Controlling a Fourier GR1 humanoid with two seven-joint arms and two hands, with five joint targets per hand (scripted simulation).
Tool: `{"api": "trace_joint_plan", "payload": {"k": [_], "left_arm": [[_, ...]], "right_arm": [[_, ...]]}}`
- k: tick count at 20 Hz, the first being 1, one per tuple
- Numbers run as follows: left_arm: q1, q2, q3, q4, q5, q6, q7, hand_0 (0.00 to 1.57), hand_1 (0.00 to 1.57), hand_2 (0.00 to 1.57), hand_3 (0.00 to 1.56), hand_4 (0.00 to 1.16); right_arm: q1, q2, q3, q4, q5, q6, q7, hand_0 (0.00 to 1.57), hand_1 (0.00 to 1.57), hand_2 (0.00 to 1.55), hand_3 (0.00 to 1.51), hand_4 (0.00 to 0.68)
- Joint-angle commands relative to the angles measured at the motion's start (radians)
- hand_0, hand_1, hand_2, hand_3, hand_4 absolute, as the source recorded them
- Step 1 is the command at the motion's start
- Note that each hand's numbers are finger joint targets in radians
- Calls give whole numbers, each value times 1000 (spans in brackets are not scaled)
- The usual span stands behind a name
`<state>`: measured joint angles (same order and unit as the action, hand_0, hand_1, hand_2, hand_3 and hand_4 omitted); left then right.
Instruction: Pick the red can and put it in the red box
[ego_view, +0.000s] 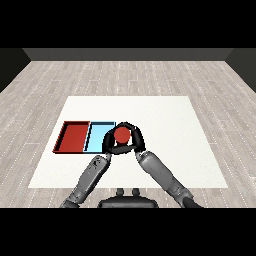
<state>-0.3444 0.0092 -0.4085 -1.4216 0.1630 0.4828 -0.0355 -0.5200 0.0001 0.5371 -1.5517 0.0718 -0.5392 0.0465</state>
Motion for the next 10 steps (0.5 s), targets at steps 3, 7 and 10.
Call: {"api": "trace_joint_plan", "payload": {"k": [3,7,10], "left_arm": [[14,-9,18,-40,4,-1,-27,1571,1571,1551,1486,1036],[-15,23,91,-51,18,-83,4,1571,1571,1557,1485,1079],[37,-9,7,-80,-75,7,-1,1571,1571,1571,1494,1129]], "right_arm": [[-2,0,-9,-10,46,25,78,0,0,0,0,0],[20,0,-13,0,77,67,65,0,0,0,0,0],[51,0,-41,-76,110,86,106,0,0,0,0,0]]}}
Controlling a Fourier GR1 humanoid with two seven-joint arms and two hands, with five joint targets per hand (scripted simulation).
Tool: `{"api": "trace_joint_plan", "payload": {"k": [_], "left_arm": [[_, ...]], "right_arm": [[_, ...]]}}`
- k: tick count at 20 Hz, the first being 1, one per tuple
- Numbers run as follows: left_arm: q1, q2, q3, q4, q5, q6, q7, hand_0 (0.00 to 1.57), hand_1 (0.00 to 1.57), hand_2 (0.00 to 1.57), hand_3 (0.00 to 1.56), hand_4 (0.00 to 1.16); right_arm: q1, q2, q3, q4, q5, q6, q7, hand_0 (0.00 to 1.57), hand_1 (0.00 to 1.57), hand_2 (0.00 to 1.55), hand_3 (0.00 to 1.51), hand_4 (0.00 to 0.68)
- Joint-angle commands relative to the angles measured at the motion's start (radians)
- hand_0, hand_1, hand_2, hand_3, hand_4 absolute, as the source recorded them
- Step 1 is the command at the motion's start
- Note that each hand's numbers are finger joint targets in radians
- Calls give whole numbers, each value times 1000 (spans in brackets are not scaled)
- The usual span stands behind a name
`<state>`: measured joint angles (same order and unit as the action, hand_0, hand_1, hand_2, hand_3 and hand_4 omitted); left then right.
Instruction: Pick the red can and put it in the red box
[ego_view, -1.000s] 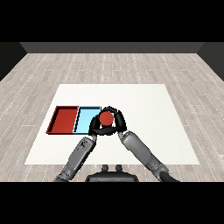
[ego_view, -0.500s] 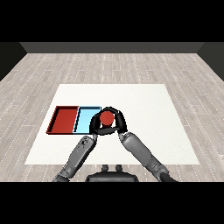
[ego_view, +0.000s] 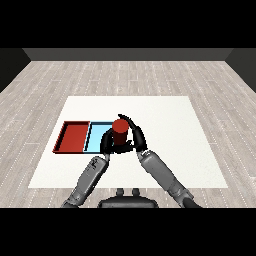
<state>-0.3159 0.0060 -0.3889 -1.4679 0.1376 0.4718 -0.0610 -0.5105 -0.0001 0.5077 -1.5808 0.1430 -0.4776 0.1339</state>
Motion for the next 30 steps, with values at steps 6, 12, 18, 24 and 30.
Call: {"api": "trace_joint_plan", "payload": {"k": [6,12,18,24,30], "left_arm": [[6,-5,22,29,-82,17,-3,1571,1571,1571,1501,1131],[8,-2,84,33,-95,-3,27,1571,1571,1571,1488,1120],[5,126,213,-29,-80,-49,63,1571,1571,1571,1482,1123],[-12,270,382,148,-50,-90,19,1571,1571,1571,1517,1134],[-21,397,485,398,-65,-140,-13,1571,1571,1571,1508,1118]], "right_arm": [[148,-21,-68,-211,11,60,-1,0,0,0,0,0],[200,-67,-243,-225,-137,157,-111,0,0,0,0,0],[389,-132,-307,-365,-210,216,-173,0,0,0,0,0],[585,-204,-459,-377,-302,263,-270,0,0,0,0,0],[654,-170,-477,-306,-273,227,-292,0,0,0,0,0]]}}
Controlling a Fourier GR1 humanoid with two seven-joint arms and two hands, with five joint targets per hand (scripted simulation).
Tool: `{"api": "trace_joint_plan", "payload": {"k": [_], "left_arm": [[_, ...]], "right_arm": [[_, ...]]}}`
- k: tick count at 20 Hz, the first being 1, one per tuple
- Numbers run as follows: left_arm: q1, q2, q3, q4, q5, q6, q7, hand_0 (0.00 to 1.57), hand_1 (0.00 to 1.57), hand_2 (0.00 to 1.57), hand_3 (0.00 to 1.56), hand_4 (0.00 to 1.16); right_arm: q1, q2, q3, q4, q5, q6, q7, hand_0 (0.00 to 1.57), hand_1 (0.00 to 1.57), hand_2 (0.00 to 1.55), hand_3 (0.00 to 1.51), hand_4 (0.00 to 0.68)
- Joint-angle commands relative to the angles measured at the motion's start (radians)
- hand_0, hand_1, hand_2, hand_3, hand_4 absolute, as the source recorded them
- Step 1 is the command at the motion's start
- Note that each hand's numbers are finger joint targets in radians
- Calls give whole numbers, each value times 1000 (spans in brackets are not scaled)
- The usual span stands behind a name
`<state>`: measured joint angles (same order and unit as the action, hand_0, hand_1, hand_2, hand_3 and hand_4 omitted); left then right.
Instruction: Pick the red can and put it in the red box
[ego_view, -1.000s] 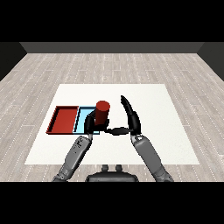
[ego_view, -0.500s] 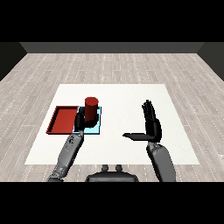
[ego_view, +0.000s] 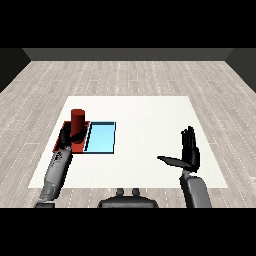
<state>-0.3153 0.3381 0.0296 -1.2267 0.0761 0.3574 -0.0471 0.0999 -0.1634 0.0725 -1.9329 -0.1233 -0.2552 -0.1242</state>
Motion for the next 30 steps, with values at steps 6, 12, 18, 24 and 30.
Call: {"api": "trace_joint_plan", "payload": {"k": [6,12,18,24,30], "left_arm": [[-130,64,134,575,-18,-49,-179,1571,1571,1571,1513,1044],[-297,64,110,868,-105,34,-24,1563,1563,1454,1340,926],[-324,26,97,1052,-151,66,-27,566,566,661,570,633],[-357,100,65,1146,-200,-18,8,0,0,0,0,631],[-325,129,184,1098,-89,-79,-136,0,0,0,0,0]], "right_arm": [[-2,8,-54,176,23,-10,-66,0,0,0,0,0],[-52,-26,-108,229,6,-2,-36,0,0,0,0,0],[-105,-25,-110,313,38,-21,-35,0,0,0,0,0],[-133,4,-105,350,49,-31,-83,0,0,0,0,0],[-105,-23,-125,286,9,22,-75,0,0,0,0,0]]}}
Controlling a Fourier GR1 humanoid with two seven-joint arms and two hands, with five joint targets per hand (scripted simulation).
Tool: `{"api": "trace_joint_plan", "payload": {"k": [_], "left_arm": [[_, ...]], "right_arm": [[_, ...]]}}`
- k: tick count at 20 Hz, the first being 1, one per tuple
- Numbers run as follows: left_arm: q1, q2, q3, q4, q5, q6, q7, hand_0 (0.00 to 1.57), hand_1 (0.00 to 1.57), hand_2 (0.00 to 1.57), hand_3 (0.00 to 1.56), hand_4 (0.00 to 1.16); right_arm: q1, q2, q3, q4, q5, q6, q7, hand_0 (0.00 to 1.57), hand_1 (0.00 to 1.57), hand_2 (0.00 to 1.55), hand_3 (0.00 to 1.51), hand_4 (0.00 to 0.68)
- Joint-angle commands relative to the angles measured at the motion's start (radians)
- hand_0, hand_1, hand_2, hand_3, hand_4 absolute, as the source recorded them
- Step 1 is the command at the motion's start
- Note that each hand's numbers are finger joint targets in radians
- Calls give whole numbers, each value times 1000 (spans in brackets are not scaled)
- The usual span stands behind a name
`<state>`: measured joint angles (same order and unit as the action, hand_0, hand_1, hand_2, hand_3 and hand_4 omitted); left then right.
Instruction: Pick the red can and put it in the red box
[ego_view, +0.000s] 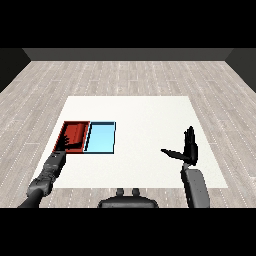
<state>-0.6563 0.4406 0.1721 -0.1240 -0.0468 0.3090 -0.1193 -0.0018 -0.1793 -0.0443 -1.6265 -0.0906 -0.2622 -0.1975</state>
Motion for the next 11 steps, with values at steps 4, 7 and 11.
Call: {"api": "trace_joint_plan", "payload": {"k": [4,7,11], "left_arm": [[52,29,133,-133,130,-51,-284,0,0,0,0,0],[16,-14,229,-279,249,-182,-471,0,0,0,0,0],[87,-92,219,-415,291,-344,-624,0,0,0,0,0]], "right_arm": [[20,-8,3,-111,-17,10,49,0,0,0,0,0],[45,-8,23,-142,-25,44,4,0,0,0,0,0],[64,21,88,-161,-59,103,-1,0,0,0,0,0]]}}
